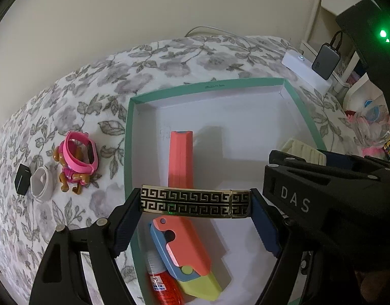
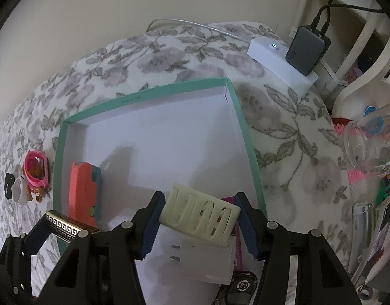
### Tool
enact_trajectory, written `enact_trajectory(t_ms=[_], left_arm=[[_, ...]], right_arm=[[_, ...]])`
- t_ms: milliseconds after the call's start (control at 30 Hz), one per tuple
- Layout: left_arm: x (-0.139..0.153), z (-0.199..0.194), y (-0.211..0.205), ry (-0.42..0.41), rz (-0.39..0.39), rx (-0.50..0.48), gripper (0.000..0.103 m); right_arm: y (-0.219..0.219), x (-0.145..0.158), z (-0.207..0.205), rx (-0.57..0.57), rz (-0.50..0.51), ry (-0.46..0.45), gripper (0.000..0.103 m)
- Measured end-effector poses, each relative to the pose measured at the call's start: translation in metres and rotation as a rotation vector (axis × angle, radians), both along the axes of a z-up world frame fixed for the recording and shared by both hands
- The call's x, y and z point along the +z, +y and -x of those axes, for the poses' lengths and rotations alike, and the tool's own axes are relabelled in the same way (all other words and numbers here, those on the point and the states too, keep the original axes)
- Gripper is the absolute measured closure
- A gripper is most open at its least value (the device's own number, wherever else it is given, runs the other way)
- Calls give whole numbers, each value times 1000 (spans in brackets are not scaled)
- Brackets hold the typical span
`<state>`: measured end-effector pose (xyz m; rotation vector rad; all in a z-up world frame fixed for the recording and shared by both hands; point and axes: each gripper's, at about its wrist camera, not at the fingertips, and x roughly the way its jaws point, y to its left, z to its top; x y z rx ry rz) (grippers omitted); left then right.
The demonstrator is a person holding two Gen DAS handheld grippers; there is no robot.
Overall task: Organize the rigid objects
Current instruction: 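Carry the white basket over the tray with the right tool while the left tool carries the gold bar, then release the white basket into the tray with the right tool while the left tool releases the gold bar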
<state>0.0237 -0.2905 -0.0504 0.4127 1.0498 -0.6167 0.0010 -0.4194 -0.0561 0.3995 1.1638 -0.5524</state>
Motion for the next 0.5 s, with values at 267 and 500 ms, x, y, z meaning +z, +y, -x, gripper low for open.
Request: enact_trajectory(t_ms=[267, 500], left_arm=[[0, -1, 0, 7, -2, 3, 21], [-4, -2, 2, 49, -2, 4, 20]], right_arm=[[-2, -1, 2, -5, -4, 18, 42], [-3, -5, 3, -20, -22, 35, 34]])
